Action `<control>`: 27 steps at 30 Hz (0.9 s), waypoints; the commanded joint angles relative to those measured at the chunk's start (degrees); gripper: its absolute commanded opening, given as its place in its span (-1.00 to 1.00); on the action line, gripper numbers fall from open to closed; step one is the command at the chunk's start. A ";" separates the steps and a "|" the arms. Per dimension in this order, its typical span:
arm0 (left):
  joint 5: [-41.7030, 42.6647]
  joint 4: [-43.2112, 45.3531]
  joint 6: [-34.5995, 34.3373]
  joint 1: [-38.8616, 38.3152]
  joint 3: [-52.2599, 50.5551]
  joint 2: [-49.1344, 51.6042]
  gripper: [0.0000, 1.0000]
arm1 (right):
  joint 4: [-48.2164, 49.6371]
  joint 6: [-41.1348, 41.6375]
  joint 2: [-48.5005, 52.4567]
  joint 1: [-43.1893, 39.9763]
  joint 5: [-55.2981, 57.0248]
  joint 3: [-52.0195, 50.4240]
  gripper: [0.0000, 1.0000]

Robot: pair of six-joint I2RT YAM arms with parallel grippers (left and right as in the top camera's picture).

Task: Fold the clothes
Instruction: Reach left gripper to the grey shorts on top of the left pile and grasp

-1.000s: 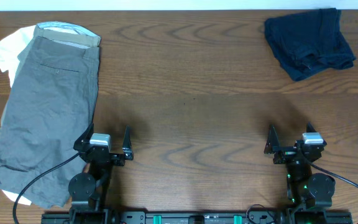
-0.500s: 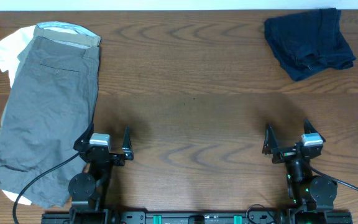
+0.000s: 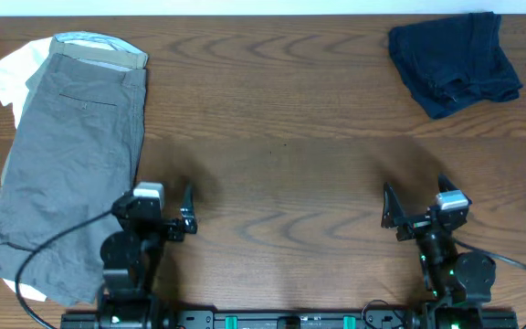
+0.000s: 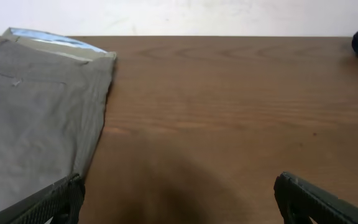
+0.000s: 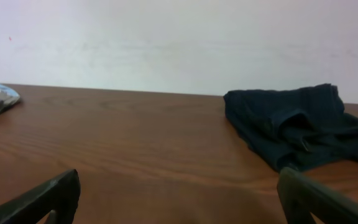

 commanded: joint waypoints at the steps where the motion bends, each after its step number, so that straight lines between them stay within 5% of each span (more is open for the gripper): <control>1: 0.76 -1.66 -0.28 0.28 8.11 6.54 0.96 | 0.37 0.37 4.35 -0.68 -2.10 5.29 0.98; 11: 0.76 -22.45 -0.24 0.28 34.53 28.09 0.96 | -5.18 -0.15 27.06 -0.68 -7.63 22.77 0.99; 20: 0.74 -39.69 5.97 0.28 56.13 44.81 0.96 | -21.46 -1.75 50.10 -0.52 -12.37 43.36 0.99; 27: 0.72 -40.24 7.45 2.03 66.34 59.43 0.96 | -26.47 -3.39 64.26 -0.52 -22.25 53.66 0.99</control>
